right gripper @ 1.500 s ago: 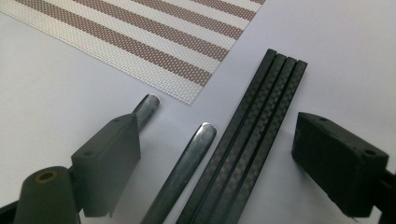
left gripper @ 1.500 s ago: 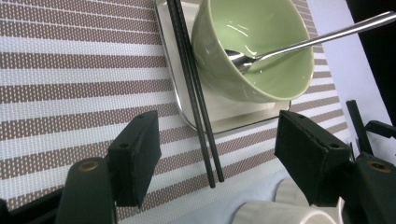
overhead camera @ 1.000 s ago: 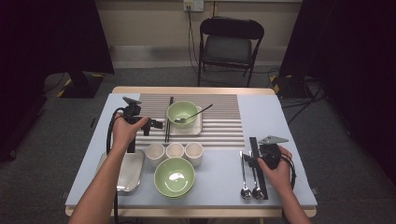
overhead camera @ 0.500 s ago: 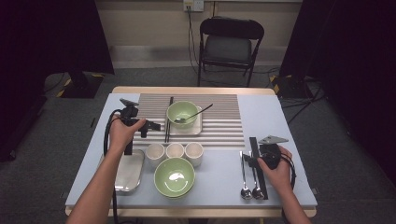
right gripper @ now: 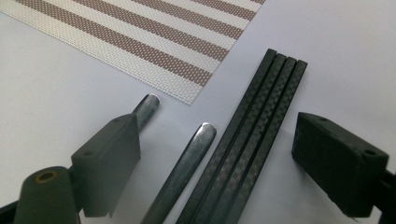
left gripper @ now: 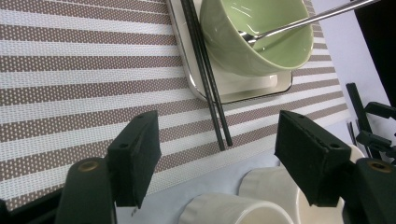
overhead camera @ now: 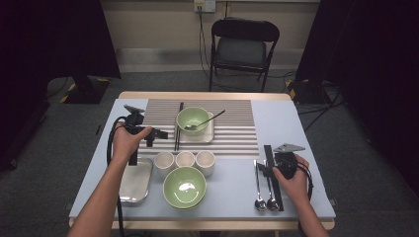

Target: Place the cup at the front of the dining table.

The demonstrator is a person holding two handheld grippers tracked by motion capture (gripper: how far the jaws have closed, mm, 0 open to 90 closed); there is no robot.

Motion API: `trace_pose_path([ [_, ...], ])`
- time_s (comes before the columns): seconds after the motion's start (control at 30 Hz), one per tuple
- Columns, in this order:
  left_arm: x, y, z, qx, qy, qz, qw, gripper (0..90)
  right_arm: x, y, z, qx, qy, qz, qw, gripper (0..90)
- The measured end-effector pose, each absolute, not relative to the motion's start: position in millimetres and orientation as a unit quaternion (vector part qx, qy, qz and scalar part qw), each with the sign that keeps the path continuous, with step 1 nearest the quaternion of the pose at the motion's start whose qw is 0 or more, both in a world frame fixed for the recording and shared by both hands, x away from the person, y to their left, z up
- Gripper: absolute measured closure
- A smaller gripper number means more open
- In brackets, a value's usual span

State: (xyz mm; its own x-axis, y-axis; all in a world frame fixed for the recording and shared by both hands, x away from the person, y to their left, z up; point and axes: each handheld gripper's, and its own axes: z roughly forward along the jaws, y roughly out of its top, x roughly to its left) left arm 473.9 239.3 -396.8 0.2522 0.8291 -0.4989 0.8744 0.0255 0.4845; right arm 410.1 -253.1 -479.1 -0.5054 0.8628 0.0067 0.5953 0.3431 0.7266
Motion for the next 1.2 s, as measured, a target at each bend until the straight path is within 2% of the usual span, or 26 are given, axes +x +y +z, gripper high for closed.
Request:
trace_pose_path([
  [0.27,470,243,-401,0.688,0.618,-0.039,0.379,31.4,410,-253,-479,0.458,0.796,0.344,0.194,14.2],
  [1.2,456,248,-400,0.703,0.602,-0.031,0.377,31.3,410,-253,-479,0.458,0.796,0.345,0.194,14.2],
])
